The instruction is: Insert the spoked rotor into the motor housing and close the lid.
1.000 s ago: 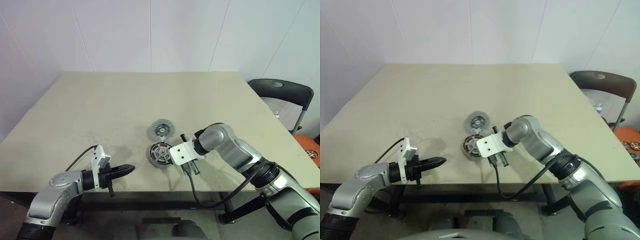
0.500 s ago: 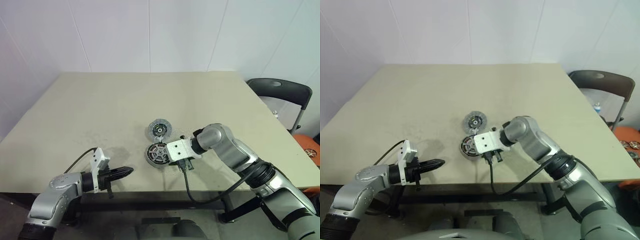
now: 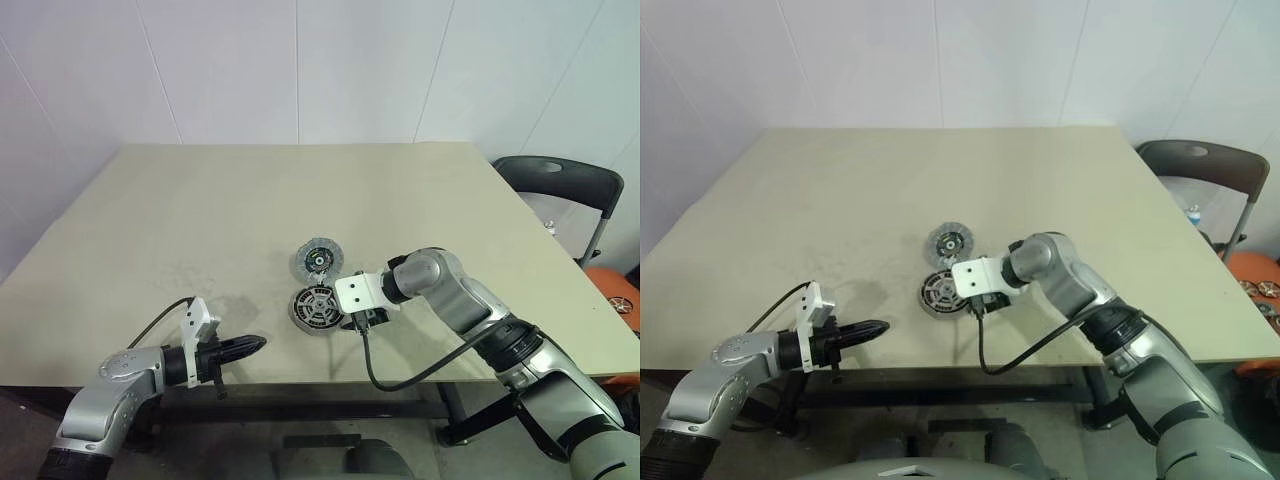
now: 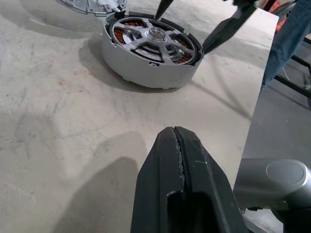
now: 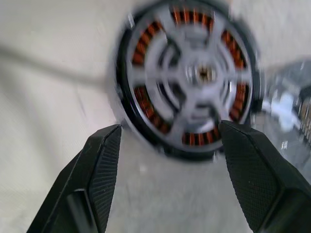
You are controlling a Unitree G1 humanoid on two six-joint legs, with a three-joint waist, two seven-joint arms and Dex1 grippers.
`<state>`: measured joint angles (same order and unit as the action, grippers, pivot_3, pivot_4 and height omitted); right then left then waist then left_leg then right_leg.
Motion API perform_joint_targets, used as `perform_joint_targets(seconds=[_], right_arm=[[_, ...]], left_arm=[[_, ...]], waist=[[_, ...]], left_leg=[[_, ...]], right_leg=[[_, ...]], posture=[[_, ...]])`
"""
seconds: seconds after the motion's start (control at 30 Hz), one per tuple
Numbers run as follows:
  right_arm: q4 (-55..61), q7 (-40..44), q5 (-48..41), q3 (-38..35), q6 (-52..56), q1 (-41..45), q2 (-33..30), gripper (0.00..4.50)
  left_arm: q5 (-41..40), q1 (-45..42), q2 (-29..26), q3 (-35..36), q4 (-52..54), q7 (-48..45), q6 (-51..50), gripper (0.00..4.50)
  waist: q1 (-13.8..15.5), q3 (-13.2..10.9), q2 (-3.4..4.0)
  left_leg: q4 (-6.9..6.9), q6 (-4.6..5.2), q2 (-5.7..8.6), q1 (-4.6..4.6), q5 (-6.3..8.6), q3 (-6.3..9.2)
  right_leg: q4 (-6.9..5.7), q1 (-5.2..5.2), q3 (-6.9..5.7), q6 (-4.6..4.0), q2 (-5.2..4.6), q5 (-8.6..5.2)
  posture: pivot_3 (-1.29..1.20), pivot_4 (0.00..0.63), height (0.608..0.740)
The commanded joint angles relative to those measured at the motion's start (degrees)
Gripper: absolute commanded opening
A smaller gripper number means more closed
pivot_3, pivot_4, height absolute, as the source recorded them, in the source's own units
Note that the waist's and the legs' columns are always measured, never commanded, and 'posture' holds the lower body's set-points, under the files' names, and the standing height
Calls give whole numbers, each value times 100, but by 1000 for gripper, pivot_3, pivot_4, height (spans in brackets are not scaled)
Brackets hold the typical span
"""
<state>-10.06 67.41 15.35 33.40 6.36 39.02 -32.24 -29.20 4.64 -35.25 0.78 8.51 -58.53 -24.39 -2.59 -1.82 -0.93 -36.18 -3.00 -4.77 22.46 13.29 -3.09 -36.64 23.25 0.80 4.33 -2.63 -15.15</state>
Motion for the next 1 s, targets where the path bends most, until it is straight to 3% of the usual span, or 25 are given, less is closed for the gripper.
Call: perform_joint_targets(seconds=[0.03,0.1,0.33,0.4,0.73,1.0], right_arm=[[-366,-295,268,-9,-394,137,47,3169],[-479,-235,279,-10,-478,138,40,2770],[-502,-280,260,-105,-525,155,154,487],[-523,-316,288,-120,-531,167,179,67],[-395,-171,307,-132,-425,200,114,63],[1052,1137,-357,-293,424,160,-407,63]], left_arm=[[41,-26,2,25,24,-62,172,0],[58,29,-12,54,-26,-101,256,0],[110,165,-21,72,-121,-187,472,0],[121,156,-10,60,-132,-185,485,0],[165,-8,11,-21,-164,-113,380,0],[224,-101,40,-29,-282,-164,411,0]], waist=[[0,0,0],[1,0,0],[4,2,-3],[21,1,-1],[14,0,0],[19,-2,4]], left_leg=[[0,0,0,0,0,0],[0,0,0,-1,0,0],[-1,0,0,-4,0,1],[-2,0,0,-4,0,0],[1,0,3,0,0,-2],[11,0,3,14,0,-3]], right_leg=[[0,0,0,0,0,0],[0,-1,0,0,0,0],[-1,-2,1,0,0,0],[-1,-2,1,0,-1,0],[5,-2,2,0,-4,0],[18,-4,2,0,-4,0]], posture=[[0,0,740],[0,0,740],[0,0,740],[0,0,740],[0,0,740],[0,0,740]])
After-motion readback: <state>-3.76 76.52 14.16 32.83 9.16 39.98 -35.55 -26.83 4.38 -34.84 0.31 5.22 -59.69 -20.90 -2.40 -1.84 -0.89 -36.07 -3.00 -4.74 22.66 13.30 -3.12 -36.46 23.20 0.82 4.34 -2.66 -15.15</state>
